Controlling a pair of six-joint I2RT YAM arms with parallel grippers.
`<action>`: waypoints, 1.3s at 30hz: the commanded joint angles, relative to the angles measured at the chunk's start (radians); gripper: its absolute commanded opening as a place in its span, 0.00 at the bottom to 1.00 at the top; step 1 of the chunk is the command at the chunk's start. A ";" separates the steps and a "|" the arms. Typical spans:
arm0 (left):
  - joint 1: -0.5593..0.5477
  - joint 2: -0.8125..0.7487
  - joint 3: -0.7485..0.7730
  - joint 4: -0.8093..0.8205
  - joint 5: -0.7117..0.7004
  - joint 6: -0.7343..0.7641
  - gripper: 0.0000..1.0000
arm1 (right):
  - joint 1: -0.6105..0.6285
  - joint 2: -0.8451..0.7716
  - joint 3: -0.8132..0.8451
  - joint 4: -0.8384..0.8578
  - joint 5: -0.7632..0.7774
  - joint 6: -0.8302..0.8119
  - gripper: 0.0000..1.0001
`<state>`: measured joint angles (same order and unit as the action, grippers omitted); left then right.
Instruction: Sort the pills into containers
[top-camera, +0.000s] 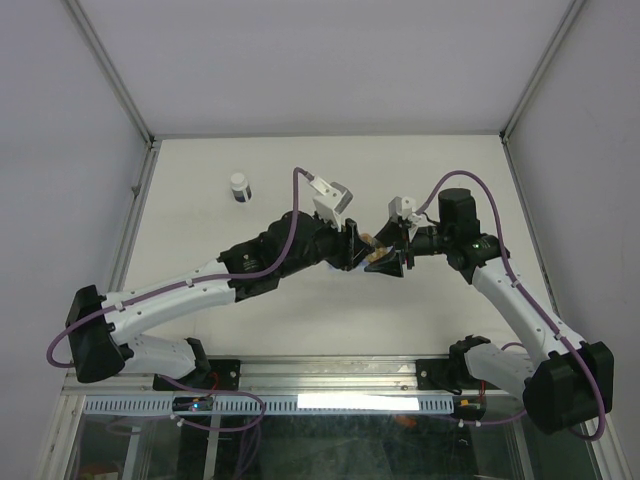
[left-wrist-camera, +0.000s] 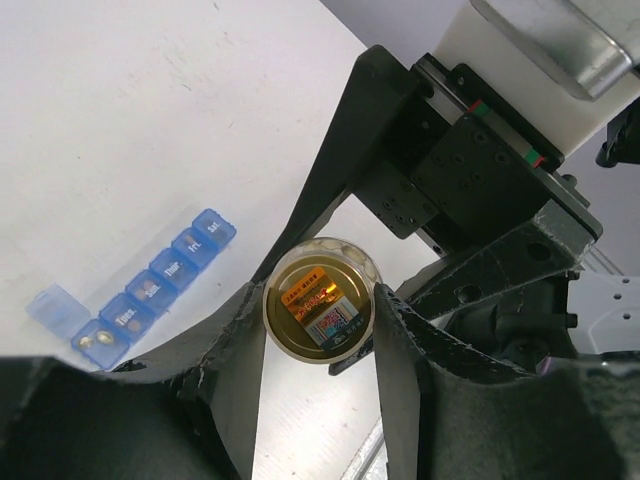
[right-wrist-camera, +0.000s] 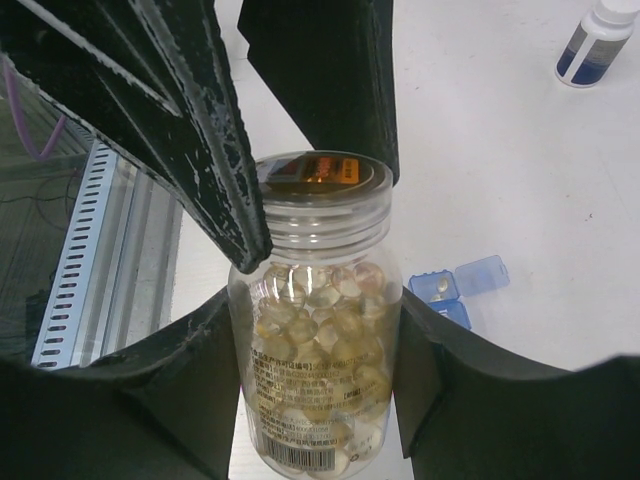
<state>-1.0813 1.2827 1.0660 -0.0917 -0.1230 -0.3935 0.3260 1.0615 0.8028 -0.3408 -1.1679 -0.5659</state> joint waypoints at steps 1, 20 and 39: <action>-0.011 0.006 0.056 0.009 0.045 0.073 0.25 | 0.000 -0.009 0.031 0.039 -0.028 0.004 0.00; 0.184 0.122 0.143 -0.258 0.976 1.012 0.30 | -0.001 -0.017 0.033 0.039 -0.035 0.006 0.00; 0.192 -0.249 -0.215 0.328 0.514 0.443 0.99 | -0.001 -0.015 0.033 0.037 -0.037 0.002 0.00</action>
<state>-0.8845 1.1530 0.9329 -0.0101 0.5289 0.2714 0.3305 1.0607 0.8021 -0.3511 -1.1893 -0.5732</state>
